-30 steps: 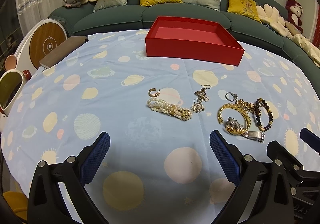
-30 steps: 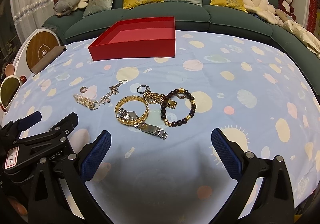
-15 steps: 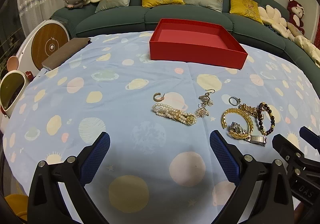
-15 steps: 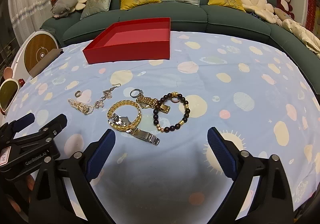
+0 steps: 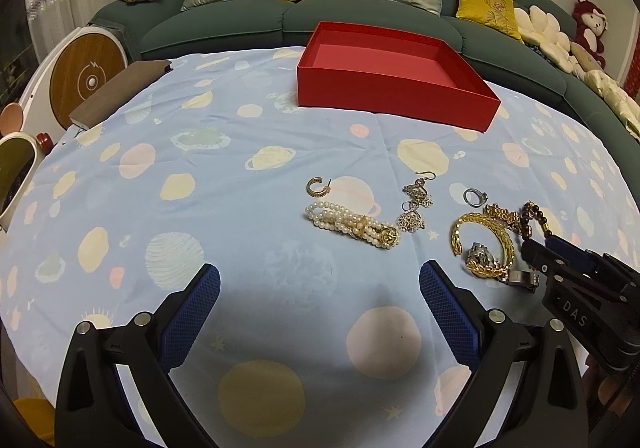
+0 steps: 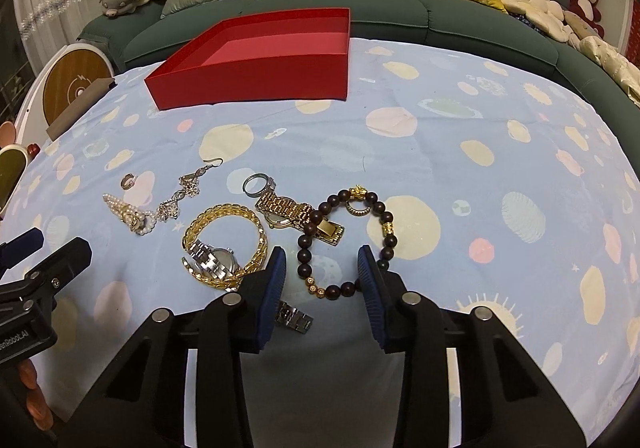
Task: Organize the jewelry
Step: 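Lower the right gripper onto the dark beaded bracelet and close it, then grasp the gold bangle with the left gripper while the right lifts the beaded bracelet, then carry the bangle with the left gripper into the red box while the right drops the bracelet there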
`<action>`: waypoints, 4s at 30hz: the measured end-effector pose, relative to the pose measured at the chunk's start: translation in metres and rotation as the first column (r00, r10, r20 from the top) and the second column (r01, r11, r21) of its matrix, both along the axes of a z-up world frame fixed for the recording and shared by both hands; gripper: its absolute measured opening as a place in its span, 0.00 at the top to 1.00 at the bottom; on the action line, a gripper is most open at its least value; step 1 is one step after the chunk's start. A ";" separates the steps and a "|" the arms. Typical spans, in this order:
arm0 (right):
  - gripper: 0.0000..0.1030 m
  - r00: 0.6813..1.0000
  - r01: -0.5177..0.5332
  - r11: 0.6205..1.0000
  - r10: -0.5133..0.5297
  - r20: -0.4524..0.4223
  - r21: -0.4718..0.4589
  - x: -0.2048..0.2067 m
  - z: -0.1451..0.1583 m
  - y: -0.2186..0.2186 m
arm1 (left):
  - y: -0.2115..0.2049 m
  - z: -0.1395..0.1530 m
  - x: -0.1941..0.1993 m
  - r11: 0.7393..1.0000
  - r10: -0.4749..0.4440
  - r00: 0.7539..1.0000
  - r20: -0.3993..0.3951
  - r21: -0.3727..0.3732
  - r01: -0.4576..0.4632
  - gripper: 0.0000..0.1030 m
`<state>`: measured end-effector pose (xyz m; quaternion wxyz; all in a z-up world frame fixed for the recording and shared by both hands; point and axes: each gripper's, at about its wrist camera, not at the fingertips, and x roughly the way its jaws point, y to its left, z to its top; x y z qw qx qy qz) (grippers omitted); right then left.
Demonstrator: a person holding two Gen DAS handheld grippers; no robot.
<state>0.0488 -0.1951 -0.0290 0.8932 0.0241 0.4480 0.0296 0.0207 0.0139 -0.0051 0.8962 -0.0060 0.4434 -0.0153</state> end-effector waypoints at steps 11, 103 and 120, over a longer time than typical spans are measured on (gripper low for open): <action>0.89 1.000 -0.008 1.000 0.008 -0.013 0.008 0.009 -0.007 0.001 | -0.012 -0.007 0.002 0.998 -0.055 0.998 -0.022 -0.028 0.055 0.06; 0.93 0.983 -0.048 0.967 0.000 0.186 0.250 0.272 0.107 -0.010 | -0.040 0.079 0.293 0.995 -0.099 0.982 0.161 0.007 0.100 0.46; 0.88 0.991 -0.029 0.979 0.002 0.136 0.202 0.334 0.052 -0.008 | -0.054 0.030 0.357 0.998 -0.045 0.995 0.091 0.041 0.042 0.34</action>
